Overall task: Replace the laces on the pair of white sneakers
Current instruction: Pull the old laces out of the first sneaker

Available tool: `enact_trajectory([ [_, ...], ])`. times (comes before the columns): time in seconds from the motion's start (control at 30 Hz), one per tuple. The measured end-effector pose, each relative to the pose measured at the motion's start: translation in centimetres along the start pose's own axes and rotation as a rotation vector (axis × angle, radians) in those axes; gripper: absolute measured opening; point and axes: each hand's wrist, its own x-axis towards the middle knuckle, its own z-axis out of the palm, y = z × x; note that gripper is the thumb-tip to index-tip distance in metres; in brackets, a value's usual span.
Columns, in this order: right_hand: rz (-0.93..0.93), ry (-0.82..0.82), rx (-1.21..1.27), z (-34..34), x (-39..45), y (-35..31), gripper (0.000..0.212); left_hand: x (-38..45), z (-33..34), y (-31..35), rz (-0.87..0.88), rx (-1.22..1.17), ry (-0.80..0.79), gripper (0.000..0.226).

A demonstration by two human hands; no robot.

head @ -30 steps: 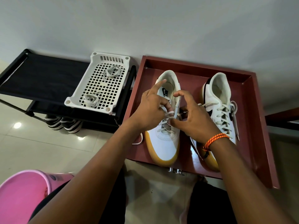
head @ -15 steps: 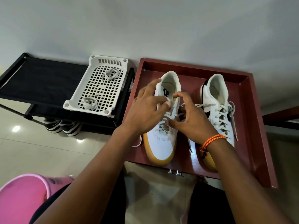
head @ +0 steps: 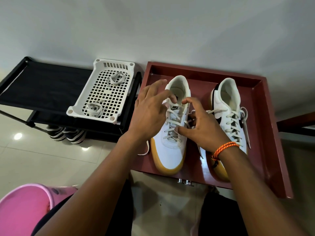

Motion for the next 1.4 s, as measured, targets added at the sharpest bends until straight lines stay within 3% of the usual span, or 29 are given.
enact_trajectory([
  [0.2,-0.024,0.002,0.024,0.0,0.0,-0.1,0.076,-1.1,2.3,0.3,0.091,0.149,-0.160,0.014],
  [0.4,0.010,-0.021,0.001,-0.2,0.1,0.0,0.077,0.4,0.6,-0.6,-0.068,-0.015,0.031,0.021],
  [0.5,0.019,-0.011,-0.019,-0.2,0.0,-0.1,0.075,0.4,0.2,-0.9,-0.046,-0.011,0.069,0.020],
  [0.7,-0.001,-0.007,0.006,0.0,0.2,0.2,0.075,-0.9,2.1,0.4,0.071,0.133,-0.157,0.011],
  [0.9,0.024,-0.036,0.020,-0.2,0.2,0.1,0.075,0.4,1.0,-1.0,-0.067,-0.012,0.047,0.022],
  [1.0,0.025,-0.026,0.007,-0.3,0.2,0.0,0.075,0.5,0.7,-0.9,-0.097,-0.090,0.118,0.014],
  [1.07,0.019,-0.024,-0.007,-0.3,0.1,-0.1,0.075,0.2,0.6,-0.5,-0.018,-0.051,0.088,0.021],
  [1.2,0.006,-0.011,-0.020,-0.2,0.2,0.1,0.073,-1.0,1.9,0.3,0.086,0.143,-0.123,0.011],
  [1.4,0.019,-0.033,0.014,-0.2,0.1,-0.1,0.074,0.2,1.0,-0.2,-0.053,-0.018,0.014,0.012],
])
